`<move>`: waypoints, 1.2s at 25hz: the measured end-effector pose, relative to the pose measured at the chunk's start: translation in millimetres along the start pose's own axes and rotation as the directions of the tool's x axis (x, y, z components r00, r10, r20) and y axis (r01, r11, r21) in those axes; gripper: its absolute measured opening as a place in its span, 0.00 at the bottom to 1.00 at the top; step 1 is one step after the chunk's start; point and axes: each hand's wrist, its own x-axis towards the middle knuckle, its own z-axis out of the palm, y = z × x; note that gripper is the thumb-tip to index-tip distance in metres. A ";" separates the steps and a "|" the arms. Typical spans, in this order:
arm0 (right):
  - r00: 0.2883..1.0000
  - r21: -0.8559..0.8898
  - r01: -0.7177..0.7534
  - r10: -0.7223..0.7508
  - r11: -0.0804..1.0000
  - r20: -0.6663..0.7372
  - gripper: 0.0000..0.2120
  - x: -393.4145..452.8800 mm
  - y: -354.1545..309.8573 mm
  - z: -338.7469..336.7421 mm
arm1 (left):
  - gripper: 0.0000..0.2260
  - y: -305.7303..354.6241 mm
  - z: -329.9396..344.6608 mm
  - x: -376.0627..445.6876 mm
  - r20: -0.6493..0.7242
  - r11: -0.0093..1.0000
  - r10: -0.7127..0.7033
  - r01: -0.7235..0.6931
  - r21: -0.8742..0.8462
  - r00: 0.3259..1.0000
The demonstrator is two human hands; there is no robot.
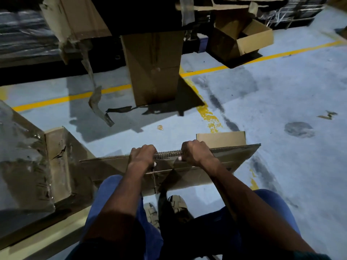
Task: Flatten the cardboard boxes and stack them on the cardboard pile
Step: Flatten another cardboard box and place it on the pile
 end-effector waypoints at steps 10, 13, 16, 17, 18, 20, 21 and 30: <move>0.973 0.247 -0.164 0.115 0.955 0.201 0.39 13.5 70.7 -27.7 | 0.11 6.1 1.1 -2.8 0.045 0.998 0.035 -0.037 0.052 0.998; 0.937 0.264 -0.270 0.188 0.926 0.296 0.39 13.9 73.9 -21.4 | 0.10 5.3 3.7 1.1 0.057 0.996 0.038 -0.042 0.075 0.998; 0.900 0.302 -0.284 0.145 0.910 0.412 0.38 10.8 70.3 -28.2 | 0.12 4.1 8.8 5.5 0.040 0.996 0.030 -0.033 0.083 0.999; 0.897 0.314 -0.269 0.118 0.910 0.425 0.39 9.9 71.4 -32.7 | 0.14 4.0 11.1 7.3 0.029 0.995 0.028 -0.031 0.091 0.999; 0.896 0.313 -0.239 0.084 0.919 0.435 0.41 8.6 71.8 -35.6 | 0.14 3.4 13.2 8.8 0.015 0.995 0.028 -0.029 0.099 1.000; 0.885 0.265 -0.156 0.016 0.951 0.465 0.42 1.3 66.7 -38.5 | 0.14 1.5 15.3 10.4 -0.026 0.994 0.023 -0.020 0.103 0.999; 0.883 0.215 -0.121 0.006 0.969 0.470 0.40 -4.1 62.4 -36.3 | 0.13 1.6 15.0 10.9 -0.046 0.995 0.020 -0.016 0.099 0.999; 0.975 -0.012 -0.156 0.156 0.988 0.160 0.22 -27.0 30.0 -34.1 | 0.16 6.1 -4.9 -17.3 -0.140 0.999 0.032 -0.029 0.024 0.990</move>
